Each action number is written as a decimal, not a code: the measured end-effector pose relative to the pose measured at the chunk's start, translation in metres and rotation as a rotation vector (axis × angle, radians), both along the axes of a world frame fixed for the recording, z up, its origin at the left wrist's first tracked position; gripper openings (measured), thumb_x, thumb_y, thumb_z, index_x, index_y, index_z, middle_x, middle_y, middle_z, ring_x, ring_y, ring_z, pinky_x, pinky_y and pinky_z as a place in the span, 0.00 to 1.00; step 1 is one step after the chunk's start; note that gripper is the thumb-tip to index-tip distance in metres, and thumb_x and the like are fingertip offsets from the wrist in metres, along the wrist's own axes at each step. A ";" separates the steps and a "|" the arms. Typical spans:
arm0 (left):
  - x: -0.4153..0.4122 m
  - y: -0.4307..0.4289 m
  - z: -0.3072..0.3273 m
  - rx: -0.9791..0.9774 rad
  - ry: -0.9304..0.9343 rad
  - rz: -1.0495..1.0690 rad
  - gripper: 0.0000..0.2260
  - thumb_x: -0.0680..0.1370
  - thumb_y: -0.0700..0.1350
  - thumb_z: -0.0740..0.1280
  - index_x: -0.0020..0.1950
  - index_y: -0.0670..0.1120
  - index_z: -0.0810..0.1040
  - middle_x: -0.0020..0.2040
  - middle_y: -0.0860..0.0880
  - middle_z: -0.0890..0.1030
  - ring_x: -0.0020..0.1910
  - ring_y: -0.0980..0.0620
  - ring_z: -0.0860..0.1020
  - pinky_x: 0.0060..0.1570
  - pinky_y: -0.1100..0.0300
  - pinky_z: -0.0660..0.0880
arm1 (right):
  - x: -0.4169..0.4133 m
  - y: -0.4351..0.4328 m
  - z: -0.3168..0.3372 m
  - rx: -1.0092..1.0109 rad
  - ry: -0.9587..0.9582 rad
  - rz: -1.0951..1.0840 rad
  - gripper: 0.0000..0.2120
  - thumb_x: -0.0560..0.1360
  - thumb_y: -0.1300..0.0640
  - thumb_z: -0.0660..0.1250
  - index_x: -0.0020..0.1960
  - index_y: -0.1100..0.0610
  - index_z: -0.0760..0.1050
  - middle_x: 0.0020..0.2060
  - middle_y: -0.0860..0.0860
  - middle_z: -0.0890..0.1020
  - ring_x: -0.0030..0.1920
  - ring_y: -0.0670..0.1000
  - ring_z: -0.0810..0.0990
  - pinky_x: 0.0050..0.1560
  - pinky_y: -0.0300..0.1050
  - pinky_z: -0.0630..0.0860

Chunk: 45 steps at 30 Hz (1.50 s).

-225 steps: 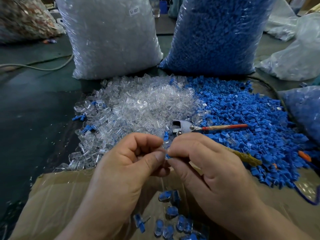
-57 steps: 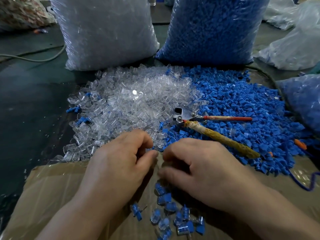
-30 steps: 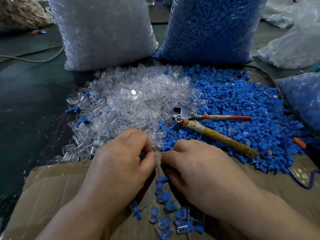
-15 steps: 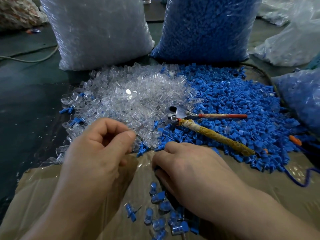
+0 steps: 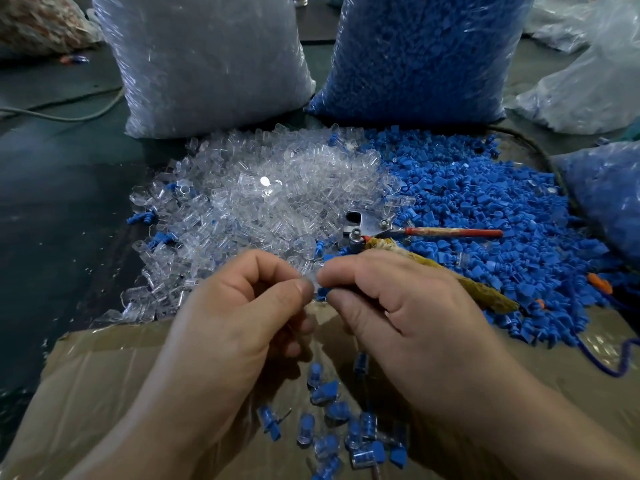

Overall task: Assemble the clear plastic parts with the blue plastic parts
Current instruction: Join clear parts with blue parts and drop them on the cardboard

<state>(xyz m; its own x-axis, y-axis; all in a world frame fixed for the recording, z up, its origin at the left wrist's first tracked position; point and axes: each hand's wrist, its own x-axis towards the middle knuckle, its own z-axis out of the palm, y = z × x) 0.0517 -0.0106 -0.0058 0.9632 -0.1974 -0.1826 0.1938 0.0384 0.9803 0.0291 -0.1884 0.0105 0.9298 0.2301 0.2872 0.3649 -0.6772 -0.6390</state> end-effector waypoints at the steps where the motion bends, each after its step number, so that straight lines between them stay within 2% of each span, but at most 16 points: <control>1: 0.000 -0.001 0.000 -0.020 0.000 0.006 0.13 0.65 0.51 0.80 0.42 0.47 0.81 0.31 0.42 0.80 0.26 0.46 0.76 0.28 0.55 0.74 | 0.000 0.001 -0.002 -0.013 -0.023 -0.006 0.08 0.78 0.48 0.61 0.56 0.40 0.71 0.46 0.38 0.79 0.50 0.39 0.77 0.47 0.36 0.74; 5: -0.001 -0.005 0.002 -0.091 -0.047 0.050 0.12 0.61 0.50 0.74 0.43 0.50 0.84 0.34 0.44 0.81 0.30 0.50 0.80 0.27 0.60 0.75 | 0.001 0.002 -0.004 0.044 -0.081 -0.070 0.05 0.77 0.48 0.63 0.53 0.41 0.73 0.46 0.37 0.79 0.48 0.37 0.78 0.48 0.36 0.74; 8: -0.002 -0.006 0.004 -0.064 -0.071 0.017 0.15 0.60 0.52 0.74 0.44 0.50 0.85 0.37 0.44 0.83 0.33 0.51 0.82 0.29 0.62 0.77 | 0.001 0.003 -0.003 -0.015 -0.096 -0.061 0.04 0.78 0.47 0.61 0.51 0.42 0.74 0.43 0.38 0.78 0.46 0.39 0.77 0.45 0.38 0.74; 12: -0.004 -0.007 0.002 0.026 -0.138 -0.010 0.12 0.64 0.52 0.72 0.45 0.52 0.85 0.37 0.44 0.84 0.33 0.51 0.83 0.32 0.62 0.78 | 0.002 0.004 -0.002 -0.131 -0.160 -0.035 0.10 0.78 0.51 0.60 0.52 0.53 0.79 0.43 0.46 0.80 0.43 0.49 0.79 0.38 0.51 0.77; 15: -0.004 -0.008 -0.002 0.071 -0.161 0.001 0.08 0.67 0.48 0.73 0.45 0.53 0.84 0.38 0.45 0.85 0.34 0.51 0.83 0.33 0.62 0.78 | 0.001 0.006 -0.002 -0.192 -0.165 -0.001 0.13 0.78 0.54 0.59 0.56 0.56 0.79 0.45 0.50 0.81 0.43 0.53 0.79 0.37 0.55 0.78; 18: -0.003 -0.005 -0.006 0.162 -0.176 0.029 0.08 0.73 0.41 0.74 0.45 0.54 0.84 0.36 0.47 0.84 0.32 0.52 0.81 0.32 0.64 0.77 | 0.000 0.005 0.000 -0.211 -0.093 0.038 0.17 0.77 0.51 0.56 0.61 0.53 0.76 0.48 0.48 0.80 0.47 0.51 0.78 0.42 0.52 0.79; 20: -0.002 -0.004 -0.005 0.170 -0.157 0.042 0.09 0.74 0.39 0.73 0.44 0.55 0.83 0.34 0.47 0.84 0.29 0.52 0.81 0.31 0.65 0.77 | 0.004 -0.004 0.002 -0.324 -0.122 -0.058 0.18 0.76 0.48 0.59 0.63 0.48 0.74 0.51 0.46 0.79 0.52 0.50 0.76 0.52 0.51 0.78; 22: -0.001 -0.002 -0.003 0.164 -0.128 0.047 0.10 0.74 0.39 0.73 0.43 0.56 0.83 0.33 0.47 0.83 0.29 0.52 0.81 0.30 0.65 0.77 | 0.012 -0.019 0.004 -0.514 -0.063 -0.215 0.24 0.73 0.42 0.60 0.68 0.44 0.66 0.62 0.46 0.75 0.63 0.51 0.69 0.66 0.53 0.68; 24: 0.000 0.001 -0.002 0.148 -0.102 0.039 0.11 0.74 0.38 0.72 0.43 0.56 0.83 0.32 0.45 0.83 0.28 0.52 0.81 0.29 0.66 0.77 | 0.019 -0.037 0.006 -0.662 0.111 -0.314 0.34 0.70 0.34 0.58 0.73 0.42 0.55 0.71 0.46 0.65 0.71 0.52 0.60 0.70 0.54 0.60; 27: 0.001 0.002 0.001 0.097 -0.068 0.041 0.10 0.74 0.37 0.71 0.42 0.54 0.83 0.31 0.44 0.82 0.27 0.52 0.79 0.28 0.66 0.75 | 0.026 -0.057 0.001 -0.756 0.224 -0.351 0.37 0.70 0.30 0.54 0.73 0.44 0.47 0.74 0.49 0.61 0.73 0.55 0.58 0.71 0.56 0.60; 30: 0.002 0.002 0.002 0.071 -0.050 0.039 0.10 0.74 0.37 0.71 0.42 0.52 0.83 0.30 0.44 0.81 0.26 0.52 0.78 0.27 0.65 0.75 | 0.033 -0.059 -0.001 -0.787 0.220 -0.347 0.36 0.71 0.30 0.54 0.74 0.45 0.51 0.71 0.47 0.67 0.72 0.54 0.61 0.70 0.55 0.61; 34: 0.002 0.001 0.003 0.053 -0.037 0.034 0.11 0.75 0.35 0.70 0.40 0.52 0.83 0.29 0.44 0.80 0.25 0.52 0.77 0.26 0.64 0.76 | 0.038 -0.059 0.000 -0.774 0.183 -0.330 0.30 0.69 0.32 0.57 0.67 0.42 0.63 0.58 0.43 0.76 0.65 0.52 0.66 0.64 0.54 0.63; 37: 0.002 0.001 0.003 0.031 -0.034 0.038 0.11 0.75 0.35 0.70 0.40 0.51 0.83 0.30 0.44 0.80 0.25 0.52 0.77 0.25 0.64 0.75 | 0.036 -0.058 0.004 -0.744 0.123 -0.366 0.24 0.69 0.37 0.61 0.63 0.44 0.68 0.53 0.45 0.78 0.59 0.52 0.67 0.58 0.53 0.64; 40: 0.003 0.003 0.002 0.018 -0.062 0.047 0.10 0.74 0.37 0.71 0.41 0.52 0.83 0.30 0.45 0.81 0.25 0.52 0.77 0.26 0.65 0.74 | 0.033 -0.057 0.011 -0.645 0.033 -0.428 0.25 0.70 0.41 0.62 0.65 0.47 0.68 0.52 0.47 0.77 0.56 0.52 0.69 0.56 0.53 0.64; 43: 0.005 0.005 -0.002 0.033 -0.129 0.080 0.10 0.75 0.37 0.70 0.42 0.53 0.82 0.30 0.47 0.80 0.25 0.52 0.76 0.26 0.64 0.74 | 0.022 -0.049 0.021 -0.450 -0.024 -0.315 0.22 0.72 0.41 0.61 0.64 0.46 0.69 0.46 0.40 0.74 0.46 0.43 0.70 0.45 0.41 0.65; 45: 0.006 0.007 -0.004 0.059 -0.197 0.090 0.08 0.75 0.40 0.71 0.44 0.54 0.82 0.31 0.49 0.80 0.27 0.52 0.75 0.25 0.64 0.73 | 0.012 -0.039 0.024 -0.420 -0.024 -0.194 0.19 0.72 0.41 0.59 0.60 0.45 0.71 0.43 0.36 0.73 0.41 0.39 0.72 0.39 0.34 0.64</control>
